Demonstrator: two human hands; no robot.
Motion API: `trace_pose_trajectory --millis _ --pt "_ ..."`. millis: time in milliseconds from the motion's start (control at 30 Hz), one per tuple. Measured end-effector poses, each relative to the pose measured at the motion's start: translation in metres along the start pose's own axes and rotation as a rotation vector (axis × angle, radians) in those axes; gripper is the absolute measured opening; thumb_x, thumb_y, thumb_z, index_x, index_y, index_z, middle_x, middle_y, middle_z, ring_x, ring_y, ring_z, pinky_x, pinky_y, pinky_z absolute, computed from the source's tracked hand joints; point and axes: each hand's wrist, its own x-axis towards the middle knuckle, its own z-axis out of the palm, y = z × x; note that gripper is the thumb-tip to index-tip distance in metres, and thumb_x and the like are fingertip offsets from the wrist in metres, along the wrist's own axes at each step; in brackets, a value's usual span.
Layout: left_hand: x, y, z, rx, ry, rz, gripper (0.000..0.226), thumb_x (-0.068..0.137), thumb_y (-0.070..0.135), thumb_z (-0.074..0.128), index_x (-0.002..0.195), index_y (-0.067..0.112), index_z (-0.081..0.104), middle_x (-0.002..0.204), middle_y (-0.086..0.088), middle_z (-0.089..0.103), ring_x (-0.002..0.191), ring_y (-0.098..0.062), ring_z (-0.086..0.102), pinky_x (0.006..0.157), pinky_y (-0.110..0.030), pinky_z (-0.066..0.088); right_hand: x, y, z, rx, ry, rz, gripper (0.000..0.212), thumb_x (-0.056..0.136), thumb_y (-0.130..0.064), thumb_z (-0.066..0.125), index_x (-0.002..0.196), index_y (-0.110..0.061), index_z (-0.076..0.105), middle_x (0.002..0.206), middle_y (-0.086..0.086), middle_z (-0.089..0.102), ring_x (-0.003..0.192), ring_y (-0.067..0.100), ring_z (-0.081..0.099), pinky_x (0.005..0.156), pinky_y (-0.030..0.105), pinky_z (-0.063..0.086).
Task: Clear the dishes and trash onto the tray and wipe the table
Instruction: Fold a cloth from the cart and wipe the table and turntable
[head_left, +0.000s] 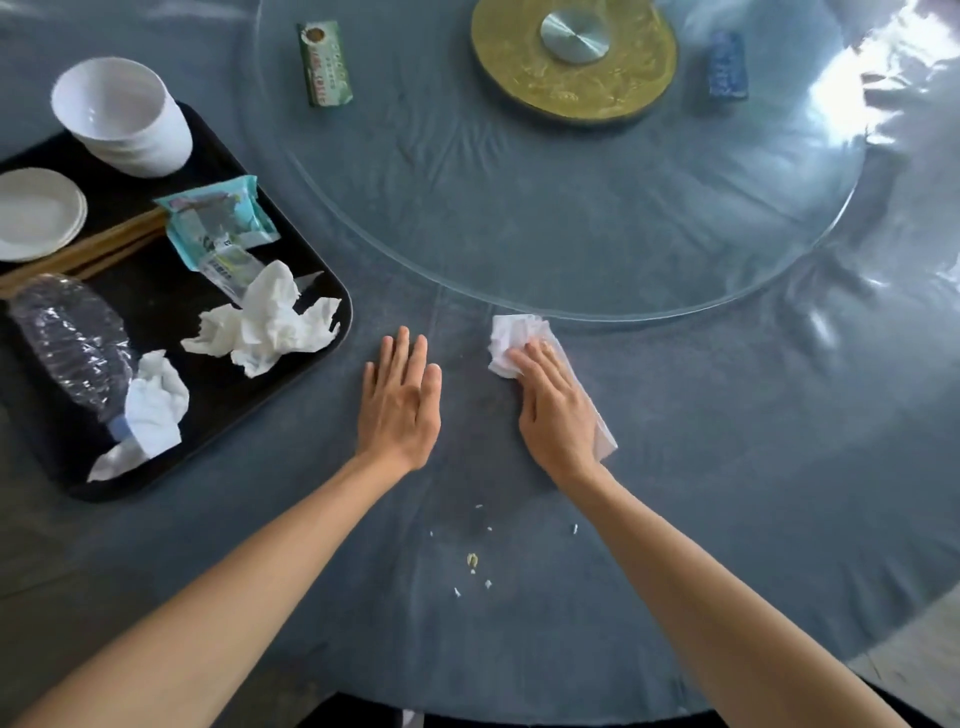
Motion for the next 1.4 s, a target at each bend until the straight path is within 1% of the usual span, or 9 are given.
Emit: trace_pose_trajectory --millis 100,233,367,500,567,700,1033,1233,1400 --pt "-0.017 0.011 -0.006 -0.155 -0.070 0.040 0.072 0.098 0.053 0.002 0.161 0.019 0.010 0.169 0.006 0.005 0.154 -0.007 -0.008 0.124 -0.033 -0.004 -0.020 -0.013 -0.001 0.055 -0.190 -0.267 0.041 0.097 0.005 0.059 0.131 -0.014 0.071 0.143 0.003 0.063 0.141 0.022 0.053 0.112 0.035 0.047" --pt "-0.053 0.003 -0.023 -0.125 -0.067 0.127 0.072 0.098 0.055 0.004 0.161 0.020 0.011 0.168 0.009 0.006 0.151 -0.001 -0.013 0.126 -0.033 -0.001 -0.060 -0.004 -0.026 0.158 -0.475 -0.472 0.044 0.098 0.007 0.055 0.134 -0.013 0.068 0.145 0.001 0.062 0.143 0.016 0.050 0.114 0.038 0.045" --pt "-0.049 0.006 -0.034 -0.110 -0.025 0.237 0.070 0.100 0.053 0.024 0.161 0.019 0.013 0.168 0.010 0.005 0.152 -0.002 -0.009 0.126 -0.032 0.007 -0.018 0.001 -0.046 0.180 -0.322 -0.474 0.043 0.097 0.014 0.050 0.132 -0.004 0.067 0.142 0.009 0.063 0.143 0.012 0.044 0.121 0.028 0.034" --pt "0.002 0.023 -0.029 0.097 -0.033 0.360 0.094 0.094 0.029 0.060 0.160 0.012 -0.004 0.169 0.000 -0.006 0.155 -0.016 -0.007 0.126 -0.037 0.008 0.069 -0.015 -0.033 0.059 -0.405 -0.629 0.038 0.097 0.014 0.055 0.128 -0.001 0.070 0.139 0.016 0.064 0.138 0.039 0.053 0.115 0.051 0.044" --pt "0.028 0.022 -0.028 0.137 -0.009 0.326 0.090 0.094 0.025 0.061 0.160 0.010 0.002 0.169 -0.002 0.002 0.156 -0.019 -0.002 0.126 -0.040 0.011 0.082 -0.015 -0.023 0.034 -0.460 -0.699 0.038 0.098 0.012 0.057 0.130 -0.003 0.070 0.140 0.015 0.064 0.138 0.040 0.053 0.109 0.054 0.048" --pt "0.036 0.011 -0.017 0.119 -0.096 0.325 0.067 0.099 0.024 0.057 0.158 0.012 0.026 0.165 0.001 0.024 0.155 -0.022 0.008 0.121 -0.040 0.026 0.070 -0.011 -0.017 0.110 -0.413 -0.728 0.039 0.103 0.006 0.053 0.131 -0.014 0.071 0.149 0.009 0.058 0.147 0.024 0.045 0.114 0.046 0.043" --pt "-0.106 -0.005 0.025 0.068 -0.142 0.419 0.058 0.106 0.023 0.046 0.158 0.010 0.025 0.166 0.002 0.020 0.155 -0.020 0.006 0.120 -0.030 0.017 -0.079 -0.005 -0.026 0.176 -0.387 -0.648 0.036 0.106 0.001 0.050 0.135 -0.013 0.067 0.152 0.004 0.055 0.149 0.019 0.041 0.118 0.047 0.040" --pt "-0.169 -0.026 0.017 0.036 -0.232 0.439 0.054 0.107 0.017 0.043 0.157 0.010 0.026 0.166 0.000 0.020 0.155 -0.019 0.006 0.124 -0.033 0.015 -0.164 -0.030 -0.020 0.200 -0.389 -0.560 0.042 0.103 0.007 0.050 0.138 -0.010 0.065 0.150 -0.002 0.055 0.149 0.016 0.040 0.119 0.044 0.039" --pt "-0.165 -0.015 -0.023 -0.014 -0.047 0.473 0.054 0.105 0.017 0.048 0.155 0.006 0.031 0.164 -0.007 0.026 0.154 -0.027 0.013 0.124 -0.037 0.018 -0.141 -0.065 -0.031 0.155 -0.202 -0.587 0.036 0.106 -0.002 0.047 0.135 -0.011 0.066 0.145 -0.005 0.058 0.147 0.014 0.044 0.121 0.030 0.035"
